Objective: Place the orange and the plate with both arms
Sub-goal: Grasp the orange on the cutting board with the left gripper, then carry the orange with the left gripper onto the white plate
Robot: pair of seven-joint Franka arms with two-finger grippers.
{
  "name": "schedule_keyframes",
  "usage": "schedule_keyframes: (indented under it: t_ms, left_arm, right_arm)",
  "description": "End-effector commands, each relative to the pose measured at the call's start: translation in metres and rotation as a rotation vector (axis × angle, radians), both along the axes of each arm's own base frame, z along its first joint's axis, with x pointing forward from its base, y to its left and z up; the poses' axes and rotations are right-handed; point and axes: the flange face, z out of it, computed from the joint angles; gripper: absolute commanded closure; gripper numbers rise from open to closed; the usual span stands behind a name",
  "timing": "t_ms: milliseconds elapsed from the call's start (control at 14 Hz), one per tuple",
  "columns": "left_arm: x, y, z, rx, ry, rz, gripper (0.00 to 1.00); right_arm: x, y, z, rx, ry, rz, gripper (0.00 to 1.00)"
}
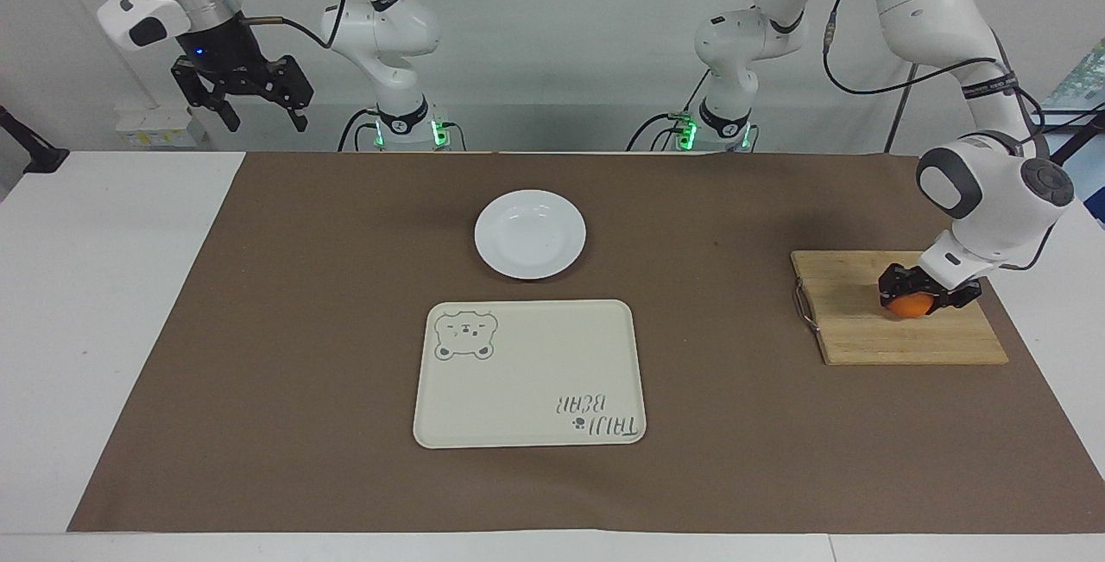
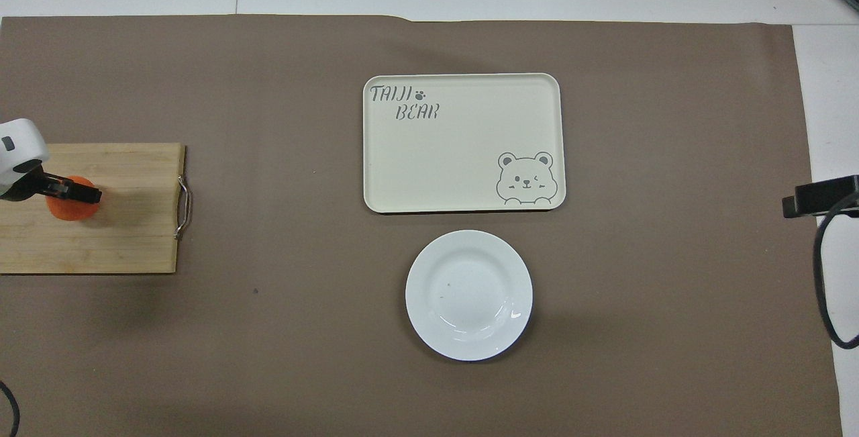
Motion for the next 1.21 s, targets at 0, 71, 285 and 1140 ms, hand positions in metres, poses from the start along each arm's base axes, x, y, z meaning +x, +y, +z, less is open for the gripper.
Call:
schedule_keyframes:
  t_ms: [0, 71, 285, 1140]
  left_arm:
    - [-0.004, -0.018, 0.025, -0.016, -0.008, -0.026, 1.00]
    - [-0.005, -0.032, 0.038, -0.017, -0.016, -0.041, 1.00]
    - [-0.010, -0.104, 0.061, -0.033, 0.042, -0.084, 1.00]
    - [-0.101, -0.487, 0.065, -0.058, -0.002, 0.062, 1.00]
  right_arm:
    - [-0.006, 0.000, 0.001, 0.020, 0.007, -0.014, 0.00]
    - [-0.006, 0.000, 0.001, 0.020, 0.007, -0.014, 0.00]
    - [-0.006, 0.000, 0.001, 0.020, 0.007, -0.014, 0.00]
    - [-0.006, 0.000, 0.001, 0.020, 0.007, -0.014, 0.00]
